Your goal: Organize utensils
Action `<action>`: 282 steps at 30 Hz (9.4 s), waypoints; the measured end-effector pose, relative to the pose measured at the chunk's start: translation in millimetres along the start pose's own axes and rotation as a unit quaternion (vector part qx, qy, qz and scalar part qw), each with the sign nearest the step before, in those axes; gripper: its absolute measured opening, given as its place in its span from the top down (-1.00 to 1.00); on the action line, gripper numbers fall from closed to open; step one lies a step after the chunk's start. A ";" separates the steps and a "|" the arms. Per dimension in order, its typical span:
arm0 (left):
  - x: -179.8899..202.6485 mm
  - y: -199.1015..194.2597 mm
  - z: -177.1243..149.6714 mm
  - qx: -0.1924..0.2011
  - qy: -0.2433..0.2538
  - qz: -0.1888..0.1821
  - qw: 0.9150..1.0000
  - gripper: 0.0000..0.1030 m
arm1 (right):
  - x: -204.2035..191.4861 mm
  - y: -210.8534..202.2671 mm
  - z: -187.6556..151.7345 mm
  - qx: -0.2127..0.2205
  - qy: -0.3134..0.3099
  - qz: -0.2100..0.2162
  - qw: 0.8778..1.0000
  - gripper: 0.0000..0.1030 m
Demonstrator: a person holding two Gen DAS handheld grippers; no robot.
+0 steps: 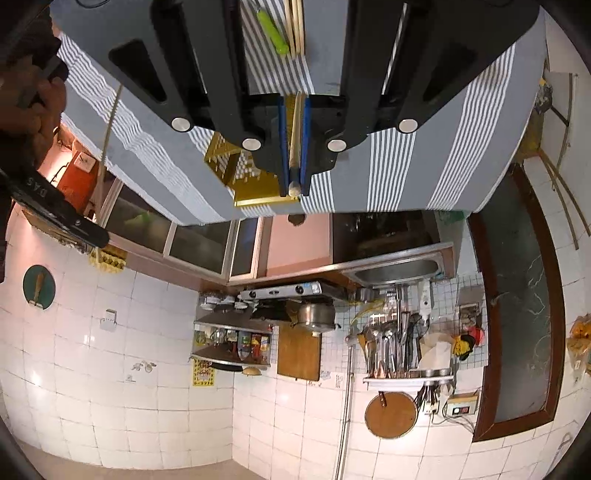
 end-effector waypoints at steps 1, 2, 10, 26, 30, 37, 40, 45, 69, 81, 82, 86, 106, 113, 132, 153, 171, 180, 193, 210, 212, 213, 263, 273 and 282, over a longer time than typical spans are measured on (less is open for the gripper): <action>1.1 -0.3 8.8 0.006 0.003 -0.002 1.000 0.92 | 0.0 3.2 4.8 0.005 -0.001 -0.001 1.000 0.89; 2.3 -0.5 14.0 0.009 0.005 -0.002 1.000 0.91 | 0.0 7.6 12.2 0.011 -0.002 -0.002 1.000 0.89; 13.7 9.7 64.6 0.033 0.027 -0.011 0.999 0.91 | -3.2 39.8 58.4 0.058 -0.007 0.005 0.998 0.89; 7.2 89.9 59.8 -0.022 0.012 -0.017 1.000 0.91 | -5.5 141.3 61.2 0.078 -0.011 0.003 0.997 0.89; 3.2 101.7 52.0 -0.033 0.008 -0.015 0.999 0.91 | 0.5 159.7 46.0 0.066 -0.010 -0.002 0.998 0.88; -14.5 141.9 36.3 -0.033 -0.009 0.001 0.999 0.91 | 7.3 177.2 17.6 0.014 0.005 -0.007 1.000 0.86; -19.2 161.2 30.1 -0.038 -0.021 0.009 0.999 0.50 | 9.2 172.2 17.2 0.011 0.008 -0.012 1.000 -0.04; -25.0 171.1 26.0 -0.032 -0.041 0.006 0.999 0.01 | 14.6 153.0 25.8 0.027 0.009 -0.015 0.999 -0.10; -81.6 -17.1 -163.5 -0.050 -0.048 0.109 0.992 -0.69 | 97.1 -64.5 -197.9 -0.178 0.076 -0.123 0.973 -0.12; -8.2 -18.0 -234.3 -0.109 -0.049 -0.006 0.993 -0.57 | 70.0 -74.3 -248.5 -0.214 0.075 -0.100 0.969 0.03; -7.3 -15.3 -234.8 -0.111 -0.049 -0.003 0.993 -0.55 | 66.3 -71.8 -248.2 -0.217 0.072 -0.096 0.969 0.08; -4.9 -7.9 -237.5 -0.120 -0.048 0.003 0.992 -0.50 | 57.3 -63.7 -252.5 -0.231 0.070 -0.085 0.967 0.13; 3.8 30.5 -242.7 -0.179 -0.026 -0.010 0.983 0.84 | 58.3 -51.3 -261.3 -0.247 0.069 -0.082 0.963 0.12; 4.0 48.7 -253.3 -0.210 -0.028 -0.007 0.977 0.90 | 54.2 -45.3 -262.9 -0.251 0.066 -0.074 0.963 0.13; -4.1 70.8 -253.5 -0.225 -0.030 0.010 0.974 0.90 | 50.0 -32.5 -267.5 -0.260 0.066 -0.068 0.961 0.12; -5.9 92.6 -260.5 -0.249 -0.020 0.013 0.968 0.76 | 49.0 -25.9 -269.7 -0.266 0.060 -0.063 0.960 0.12; -12.2 93.3 -248.6 -0.251 -0.043 -0.008 0.967 0.76 | 52.5 -24.7 -270.2 -0.272 0.062 -0.064 0.958 0.11; -19.0 96.2 -246.8 -0.249 -0.048 -0.006 0.967 0.76 | 52.9 -23.9 -272.1 -0.274 0.062 -0.065 0.958 0.11; -13.4 104.9 -254.1 -0.269 -0.010 0.009 0.963 0.64 | 50.8 -19.9 -274.1 -0.281 0.057 -0.062 0.956 0.11; -17.5 129.3 -245.0 -0.282 -0.018 0.017 0.959 0.79 | 48.6 14.0 -291.1 -0.356 0.072 -0.083 0.928 0.11; -18.4 131.4 -244.0 -0.282 -0.021 0.015 0.959 0.79 | 47.5 21.7 -292.9 -0.363 0.056 -0.090 0.926 0.10; -19.5 132.8 -243.4 -0.282 -0.023 0.015 0.959 0.79 | 47.5 24.6 -292.3 -0.365 0.049 -0.092 0.925 0.10; -8.2 49.1 -138.4 -0.132 -0.071 -0.037 0.988 0.91 | 29.4 -0.2 -166.0 -0.197 0.056 0.011 0.979 0.87; -8.1 36.2 -127.1 -0.111 -0.056 -0.032 0.992 0.91 | 31.5 -16.2 -144.9 -0.167 0.045 0.009 0.985 0.87; -6.8 10.8 -67.1 -0.034 -0.037 -0.028 0.998 0.91 | 27.5 -19.8 -98.5 -0.116 0.020 0.006 0.993 0.87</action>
Point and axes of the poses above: each gripper's, at about its wrist camera, not at the fingertips, and y roughly the way its jaws point, x to its right, z to its top, the point moved 8 cm from there along y, roughly the way its jaws point, and after that the axes turned 2 degrees about -x, right-handed, at the moved point
